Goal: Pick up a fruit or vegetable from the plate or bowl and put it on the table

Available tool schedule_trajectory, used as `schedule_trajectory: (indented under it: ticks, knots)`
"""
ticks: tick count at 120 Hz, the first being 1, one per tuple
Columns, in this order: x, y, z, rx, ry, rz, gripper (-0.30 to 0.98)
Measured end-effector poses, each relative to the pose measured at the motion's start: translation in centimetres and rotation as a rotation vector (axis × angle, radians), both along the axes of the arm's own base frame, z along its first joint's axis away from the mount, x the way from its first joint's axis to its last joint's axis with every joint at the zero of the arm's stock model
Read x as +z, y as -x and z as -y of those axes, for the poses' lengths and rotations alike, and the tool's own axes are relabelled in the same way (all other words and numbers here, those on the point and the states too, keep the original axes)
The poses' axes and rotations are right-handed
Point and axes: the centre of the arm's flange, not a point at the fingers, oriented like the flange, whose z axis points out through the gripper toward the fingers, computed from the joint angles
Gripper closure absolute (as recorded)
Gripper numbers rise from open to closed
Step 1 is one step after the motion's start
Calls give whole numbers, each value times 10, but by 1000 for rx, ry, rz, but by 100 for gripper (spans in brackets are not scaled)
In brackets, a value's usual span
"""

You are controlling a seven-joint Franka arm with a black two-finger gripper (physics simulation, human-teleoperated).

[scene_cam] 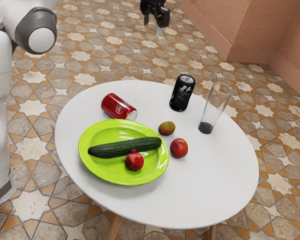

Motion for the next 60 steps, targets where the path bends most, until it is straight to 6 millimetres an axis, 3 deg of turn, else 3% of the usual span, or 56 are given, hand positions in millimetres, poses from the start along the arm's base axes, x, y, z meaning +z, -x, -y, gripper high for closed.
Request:
schedule_trajectory:
  ticks: [44, 48, 51, 56, 60]
  knots:
    - [-3, 5, 4, -98, 66, -29, 2]
    - [19, 13, 11, -114, 39, 3, 2]
    - [49, 23, 24, -137, -3, 52, 2]
    - [96, 40, 62, -209, -55, 136, 2]
    - [114, 45, 97, -280, -74, 165, 2]
